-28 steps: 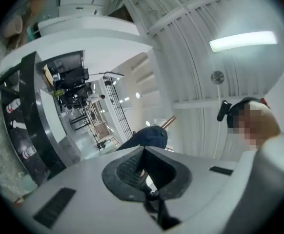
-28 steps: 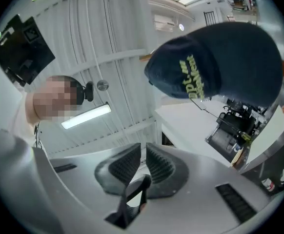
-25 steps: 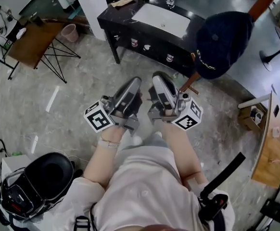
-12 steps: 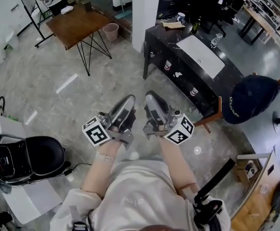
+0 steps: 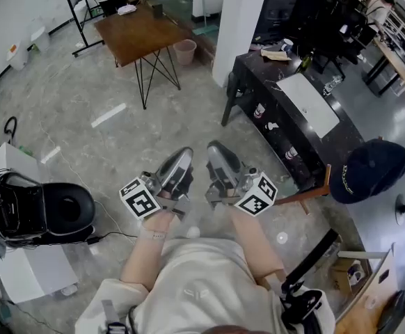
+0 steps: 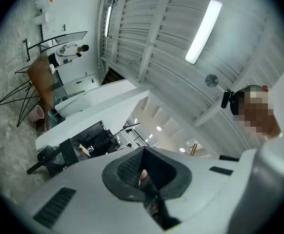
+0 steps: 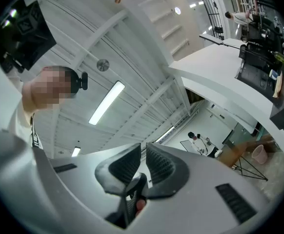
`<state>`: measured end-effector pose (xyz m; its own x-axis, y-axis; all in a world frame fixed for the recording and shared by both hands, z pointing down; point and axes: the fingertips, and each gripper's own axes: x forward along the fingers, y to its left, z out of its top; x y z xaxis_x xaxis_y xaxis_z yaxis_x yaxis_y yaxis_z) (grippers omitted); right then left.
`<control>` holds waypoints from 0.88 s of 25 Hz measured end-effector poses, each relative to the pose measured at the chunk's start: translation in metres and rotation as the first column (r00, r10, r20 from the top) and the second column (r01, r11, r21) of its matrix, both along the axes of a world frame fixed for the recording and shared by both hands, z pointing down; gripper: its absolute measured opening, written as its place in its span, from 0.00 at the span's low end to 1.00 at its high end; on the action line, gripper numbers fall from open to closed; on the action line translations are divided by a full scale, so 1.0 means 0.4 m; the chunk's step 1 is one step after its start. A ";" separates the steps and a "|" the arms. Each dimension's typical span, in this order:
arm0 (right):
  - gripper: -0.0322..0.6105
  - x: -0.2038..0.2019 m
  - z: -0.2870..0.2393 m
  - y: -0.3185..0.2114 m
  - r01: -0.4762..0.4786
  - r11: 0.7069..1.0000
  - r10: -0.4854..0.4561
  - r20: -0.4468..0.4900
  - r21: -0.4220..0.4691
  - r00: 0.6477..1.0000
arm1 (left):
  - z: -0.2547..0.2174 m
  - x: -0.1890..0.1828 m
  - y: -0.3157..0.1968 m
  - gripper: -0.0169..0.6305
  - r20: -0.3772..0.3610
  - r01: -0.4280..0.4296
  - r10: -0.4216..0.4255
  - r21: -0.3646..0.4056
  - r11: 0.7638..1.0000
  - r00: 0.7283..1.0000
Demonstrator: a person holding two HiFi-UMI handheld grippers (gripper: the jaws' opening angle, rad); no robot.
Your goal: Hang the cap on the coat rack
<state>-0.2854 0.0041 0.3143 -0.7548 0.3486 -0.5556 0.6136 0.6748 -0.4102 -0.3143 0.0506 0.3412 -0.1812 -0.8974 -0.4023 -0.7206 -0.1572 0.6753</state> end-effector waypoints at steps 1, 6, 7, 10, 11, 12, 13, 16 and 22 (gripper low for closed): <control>0.13 0.000 0.000 0.001 0.007 1.000 -0.007 0.002 -0.003 1.000 | 0.000 0.000 0.002 0.04 0.000 0.006 -0.006 -0.003 1.000 1.000; 0.11 -0.009 0.007 0.002 -0.007 1.000 0.007 -0.010 -0.008 1.000 | 0.007 0.002 0.021 0.04 -0.014 0.023 -0.023 -0.005 1.000 1.000; 0.11 -0.010 0.010 0.000 -0.010 1.000 0.010 -0.015 -0.021 1.000 | 0.009 -0.001 0.026 0.04 -0.017 0.025 -0.025 -0.003 1.000 1.000; 0.10 -0.015 0.024 -0.008 -0.006 0.999 0.004 -0.031 -0.051 1.000 | 0.012 -0.009 0.029 0.04 -0.016 0.031 -0.031 -0.008 0.999 0.999; 0.10 -0.016 0.029 -0.009 -0.007 0.999 0.005 -0.036 -0.049 0.999 | 0.017 -0.011 0.028 0.04 -0.020 0.032 -0.032 -0.008 0.999 0.999; 0.10 -0.016 0.036 -0.010 -0.009 0.999 0.008 -0.042 -0.042 0.999 | 0.022 -0.012 0.025 0.04 -0.020 0.033 -0.033 -0.010 0.999 0.999; 0.10 -0.017 0.043 -0.011 -0.013 0.999 0.011 -0.048 -0.034 0.999 | 0.027 -0.012 0.023 0.04 -0.020 0.033 -0.034 -0.012 0.999 0.999; 0.10 -0.022 0.053 -0.006 -0.019 0.999 0.017 -0.061 -0.027 0.998 | 0.035 -0.014 0.020 0.04 -0.024 0.028 -0.028 -0.016 0.999 0.999; 0.10 -0.015 0.067 0.002 -0.012 1.000 0.010 -0.069 -0.027 0.998 | 0.042 -0.003 0.009 0.04 -0.019 0.010 -0.011 -0.024 1.000 1.000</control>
